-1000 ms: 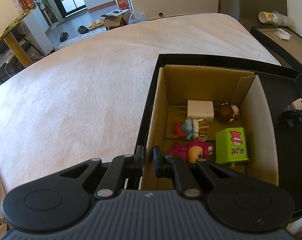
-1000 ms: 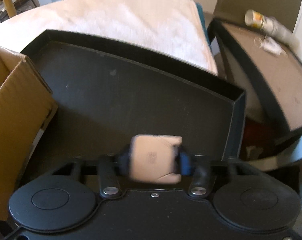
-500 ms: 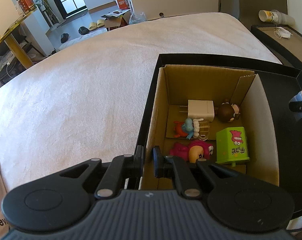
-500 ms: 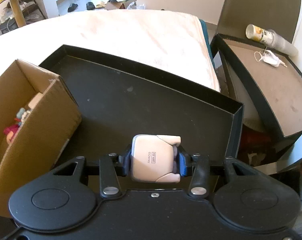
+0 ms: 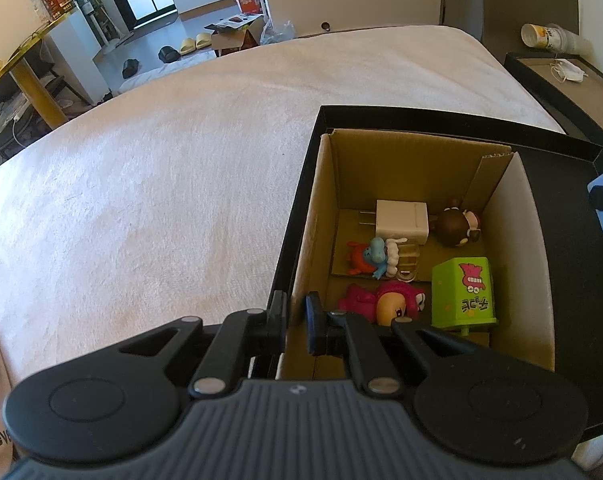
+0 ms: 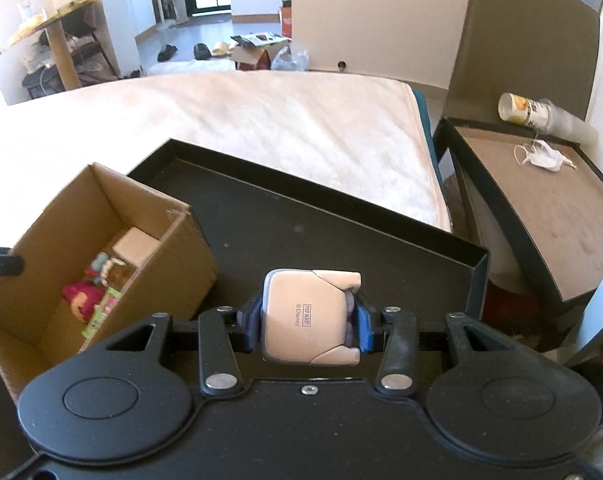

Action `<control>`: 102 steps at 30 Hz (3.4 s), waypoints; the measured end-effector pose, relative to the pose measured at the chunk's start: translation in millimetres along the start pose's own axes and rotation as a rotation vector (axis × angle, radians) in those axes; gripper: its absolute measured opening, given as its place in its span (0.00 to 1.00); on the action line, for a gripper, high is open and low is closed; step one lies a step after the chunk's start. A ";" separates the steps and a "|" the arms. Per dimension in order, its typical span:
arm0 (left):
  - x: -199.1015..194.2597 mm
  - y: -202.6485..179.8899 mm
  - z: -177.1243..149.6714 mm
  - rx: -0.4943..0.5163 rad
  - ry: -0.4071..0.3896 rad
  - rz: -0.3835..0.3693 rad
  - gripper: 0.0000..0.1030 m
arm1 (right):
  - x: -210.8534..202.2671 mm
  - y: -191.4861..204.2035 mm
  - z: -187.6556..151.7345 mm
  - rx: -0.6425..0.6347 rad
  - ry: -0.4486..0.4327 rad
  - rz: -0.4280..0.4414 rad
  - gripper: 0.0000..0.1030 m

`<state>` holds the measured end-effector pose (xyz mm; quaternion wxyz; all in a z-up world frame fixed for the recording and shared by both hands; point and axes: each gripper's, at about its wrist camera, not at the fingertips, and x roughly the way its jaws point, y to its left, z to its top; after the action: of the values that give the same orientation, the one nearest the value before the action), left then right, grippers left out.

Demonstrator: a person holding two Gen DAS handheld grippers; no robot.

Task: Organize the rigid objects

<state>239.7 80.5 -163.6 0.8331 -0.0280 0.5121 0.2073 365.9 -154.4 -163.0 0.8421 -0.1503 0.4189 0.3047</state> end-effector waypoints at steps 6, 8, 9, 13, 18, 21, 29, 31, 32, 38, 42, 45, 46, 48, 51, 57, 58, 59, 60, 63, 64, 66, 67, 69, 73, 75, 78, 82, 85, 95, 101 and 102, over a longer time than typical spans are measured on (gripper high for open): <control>0.8 4.3 1.7 -0.038 0.008 -0.022 0.08 | -11.7 7.0 6.0 0.004 -0.030 0.026 0.42; 1.0 4.2 1.6 -0.040 0.008 -0.025 0.08 | -17.6 10.4 7.6 0.004 -0.046 0.035 0.42; 0.7 4.1 1.4 -0.038 0.007 -0.027 0.08 | -20.5 12.2 9.1 0.004 -0.055 0.043 0.42; 0.0 4.3 1.0 -0.040 0.004 -0.032 0.08 | -28.8 20.8 14.0 0.001 -0.082 0.075 0.42; 0.3 8.9 1.4 -0.065 0.007 -0.051 0.08 | -33.5 38.4 21.0 -0.022 -0.104 0.105 0.42; 1.5 12.0 1.1 -0.081 0.009 -0.063 0.08 | -34.1 54.1 26.0 -0.043 -0.115 0.130 0.42; 2.0 15.3 0.0 -0.088 0.004 -0.080 0.08 | -20.4 95.6 35.5 -0.099 -0.101 0.182 0.42; 2.4 16.0 -0.3 -0.087 0.001 -0.084 0.08 | -15.7 102.0 35.5 -0.112 -0.087 0.189 0.42; 2.5 16.2 -0.4 -0.085 -0.001 -0.085 0.08 | -14.7 105.2 34.7 -0.114 -0.080 0.190 0.42; 3.2 16.9 -0.7 -0.083 -0.004 -0.096 0.08 | -6.0 116.1 30.6 -0.117 -0.038 0.209 0.42; 2.8 17.3 -0.7 -0.084 -0.004 -0.100 0.08 | -0.7 118.7 28.4 -0.109 -0.008 0.235 0.42; 3.0 17.7 -0.7 -0.085 -0.004 -0.100 0.08 | 3.1 119.9 25.8 -0.102 0.017 0.267 0.42; 2.8 17.4 -0.7 -0.084 -0.004 -0.100 0.08 | 4.2 120.7 24.8 -0.101 0.027 0.282 0.42; 2.4 17.5 -0.5 -0.082 -0.004 -0.104 0.08 | 6.7 123.0 23.6 -0.106 0.044 0.306 0.42; 2.8 18.3 -0.2 -0.078 -0.004 -0.109 0.08 | 11.7 125.3 20.8 -0.111 0.068 0.333 0.43; 3.2 18.7 0.6 -0.074 -0.002 -0.115 0.08 | 17.8 131.9 15.7 -0.135 0.107 0.352 0.43; 3.5 19.3 0.4 -0.073 -0.002 -0.115 0.08 | 18.5 133.6 14.9 -0.142 0.112 0.351 0.43; 3.6 19.5 0.3 -0.073 -0.002 -0.116 0.08 | 19.3 135.9 13.4 -0.154 0.118 0.348 0.43; 3.6 19.7 0.3 -0.073 -0.001 -0.119 0.08 | 20.5 137.9 12.3 -0.164 0.123 0.346 0.43; 3.8 19.4 0.4 -0.071 -0.001 -0.119 0.08 | 23.4 144.8 8.4 -0.194 0.137 0.340 0.43; 3.8 19.4 0.6 -0.070 -0.002 -0.117 0.08 | 23.5 146.0 7.8 -0.194 0.143 0.342 0.43; 3.5 18.7 0.9 -0.067 -0.001 -0.117 0.08 | 23.0 147.8 8.1 -0.200 0.145 0.338 0.43; 3.3 18.6 1.2 -0.066 -0.001 -0.119 0.08 | 23.5 148.9 8.3 -0.207 0.144 0.328 0.43; 3.0 18.1 1.9 -0.064 0.001 -0.119 0.08 | 24.4 151.4 7.9 -0.225 0.140 0.296 0.43; 3.5 17.4 1.9 -0.061 0.004 -0.115 0.08 | 26.1 154.0 7.1 -0.240 0.142 0.283 0.43; 3.2 17.2 2.2 -0.059 0.005 -0.113 0.08 | 25.3 155.1 6.6 -0.251 0.138 0.272 0.43; 0.5 16.1 2.9 -0.051 0.000 -0.106 0.07 | 23.9 153.5 7.2 -0.236 0.129 0.269 0.43; -3.7 14.4 3.6 -0.044 -0.003 -0.097 0.07 | 18.1 150.8 10.6 -0.223 0.093 0.278 0.44; -7.7 13.4 3.1 -0.042 -0.006 -0.095 0.07 | 12.7 146.3 13.1 -0.207 0.071 0.271 0.44; -30.8 12.0 3.8 -0.047 -0.031 -0.106 0.07 | -13.4 121.5 20.5 -0.112 0.002 0.271 0.44; -58.0 16.3 11.7 -0.063 -0.065 -0.119 0.08 | -33.6 95.5 20.8 -0.014 -0.035 0.242 0.45; -62.3 16.8 12.7 -0.063 -0.072 -0.120 0.08 | -37.8 91.5 20.9 -0.005 -0.044 0.231 0.46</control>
<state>219.9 79.4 -100.9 0.8605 -0.0772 0.4726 0.1739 302.7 -88.1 -120.1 0.8101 -0.0964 0.4140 0.4038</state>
